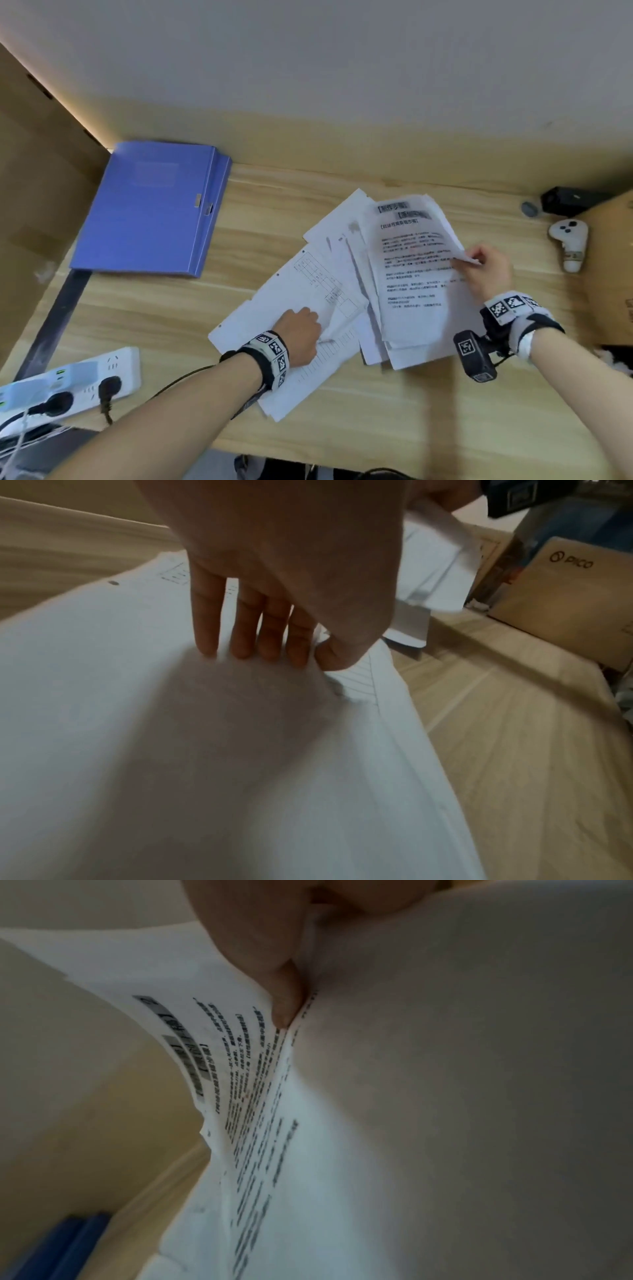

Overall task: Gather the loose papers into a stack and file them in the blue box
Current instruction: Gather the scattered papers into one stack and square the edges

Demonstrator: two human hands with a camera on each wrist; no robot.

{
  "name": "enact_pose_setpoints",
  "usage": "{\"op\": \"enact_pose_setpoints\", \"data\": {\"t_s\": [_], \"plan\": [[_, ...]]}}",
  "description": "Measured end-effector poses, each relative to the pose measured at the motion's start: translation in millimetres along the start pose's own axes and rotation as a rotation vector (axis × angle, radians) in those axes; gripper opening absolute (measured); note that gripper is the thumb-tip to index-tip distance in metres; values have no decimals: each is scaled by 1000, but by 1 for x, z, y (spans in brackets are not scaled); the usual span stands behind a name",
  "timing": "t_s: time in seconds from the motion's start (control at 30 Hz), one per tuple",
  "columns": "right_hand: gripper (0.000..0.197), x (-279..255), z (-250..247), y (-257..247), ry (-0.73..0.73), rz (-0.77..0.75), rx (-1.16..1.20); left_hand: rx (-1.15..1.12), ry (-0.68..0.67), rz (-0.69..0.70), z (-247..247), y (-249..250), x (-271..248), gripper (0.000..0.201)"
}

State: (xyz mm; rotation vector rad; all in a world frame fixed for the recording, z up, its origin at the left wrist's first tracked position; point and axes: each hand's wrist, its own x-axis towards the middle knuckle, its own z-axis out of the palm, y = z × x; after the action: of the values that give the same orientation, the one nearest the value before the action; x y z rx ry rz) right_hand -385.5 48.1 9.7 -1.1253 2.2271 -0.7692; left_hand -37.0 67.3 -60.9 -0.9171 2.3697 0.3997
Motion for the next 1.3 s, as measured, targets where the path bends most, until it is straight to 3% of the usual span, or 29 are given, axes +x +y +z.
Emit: {"op": "enact_pose_setpoints", "data": {"t_s": [0.07,0.13,0.23,0.27,0.33,0.4,0.6,0.87,0.97,1.03,1.1,1.3], "plan": [[13,1,-15,-7,37,4,17,-48,-23,43,-4,-2,2,39],[37,2,-22,-13,80,28,42,-238,11,-32,-13,-13,2,46],[52,-1,-21,-18,98,58,113,-567,332,-377,-16,-47,5,37],[53,-3,-17,-17,88,67,145,-579,357,-509,-13,-57,5,47],[53,-11,-10,-15,50,89,191,-608,229,-690,-7,-68,4,72],[49,-21,1,-12,-6,104,251,-689,145,-773,-3,-68,4,76],[44,-43,40,-2,-119,227,349,-1006,86,-818,-4,-67,-3,28],[38,-56,97,-30,-225,203,369,-1064,313,-856,-6,-121,-62,34],[45,-63,123,-42,-260,179,339,-1120,448,-922,-14,-143,-90,22],[40,-68,137,-53,-305,194,365,-1189,538,-986,-19,-157,-105,14],[34,-72,148,-63,-311,199,381,-1254,601,-1020,-19,-170,-114,18],[23,-78,167,-84,-400,148,400,-1542,495,-982,12,-148,-97,33]]}}
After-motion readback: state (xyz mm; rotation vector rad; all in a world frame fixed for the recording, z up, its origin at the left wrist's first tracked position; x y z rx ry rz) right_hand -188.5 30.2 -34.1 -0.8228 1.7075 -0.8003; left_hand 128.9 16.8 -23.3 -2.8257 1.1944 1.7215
